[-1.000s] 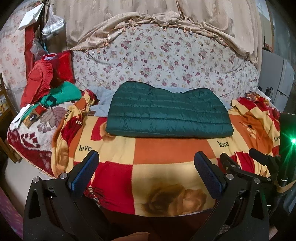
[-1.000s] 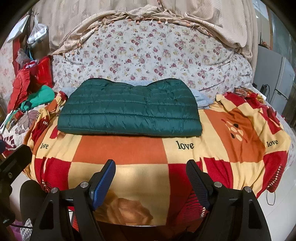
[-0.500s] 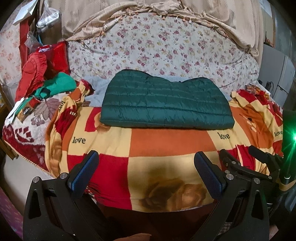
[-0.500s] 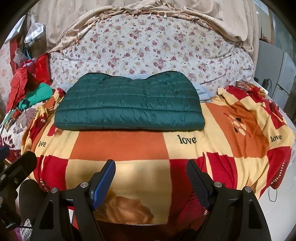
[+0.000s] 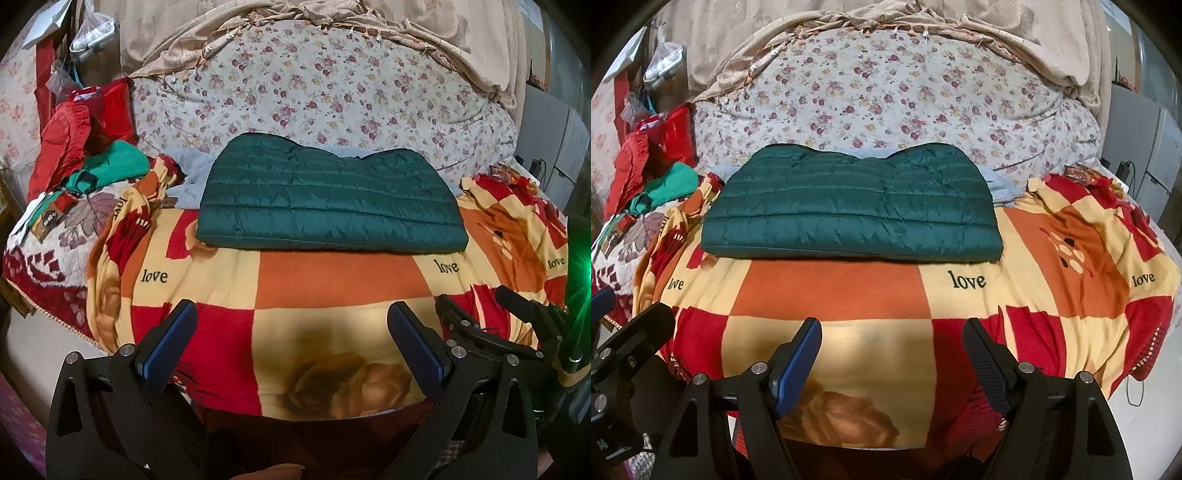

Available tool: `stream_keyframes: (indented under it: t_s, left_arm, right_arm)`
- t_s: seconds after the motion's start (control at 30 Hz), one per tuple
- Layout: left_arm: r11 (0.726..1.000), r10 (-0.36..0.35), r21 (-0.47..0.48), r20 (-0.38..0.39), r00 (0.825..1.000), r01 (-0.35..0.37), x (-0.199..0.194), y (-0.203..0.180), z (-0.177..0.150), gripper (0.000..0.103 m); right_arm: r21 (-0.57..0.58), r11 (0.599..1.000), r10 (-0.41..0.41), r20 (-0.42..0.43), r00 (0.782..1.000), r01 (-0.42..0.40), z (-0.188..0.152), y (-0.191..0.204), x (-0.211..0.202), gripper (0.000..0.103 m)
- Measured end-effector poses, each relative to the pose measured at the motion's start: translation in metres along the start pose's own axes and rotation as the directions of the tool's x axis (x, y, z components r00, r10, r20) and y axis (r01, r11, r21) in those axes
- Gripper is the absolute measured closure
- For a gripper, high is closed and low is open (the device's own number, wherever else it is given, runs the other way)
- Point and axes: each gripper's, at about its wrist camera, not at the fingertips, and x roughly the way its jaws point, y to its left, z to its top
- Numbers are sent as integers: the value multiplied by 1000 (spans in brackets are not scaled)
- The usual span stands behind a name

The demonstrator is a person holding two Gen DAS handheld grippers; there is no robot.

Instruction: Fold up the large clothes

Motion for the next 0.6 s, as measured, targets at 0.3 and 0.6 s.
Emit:
stream_keyframes:
  t_s: [0.3, 0.6]
  left_arm:
    - [1000, -24, -20, -59, 998, 23, 11, 3, 1, 0]
    - [1000, -22, 18, -87, 996, 24, 32, -1, 1, 0]
  right_arm:
    - [34, 999, -5, -36, 999, 6, 0, -7, 8, 27]
    - [72, 997, 6, -61, 998, -2, 1, -21, 34, 27]
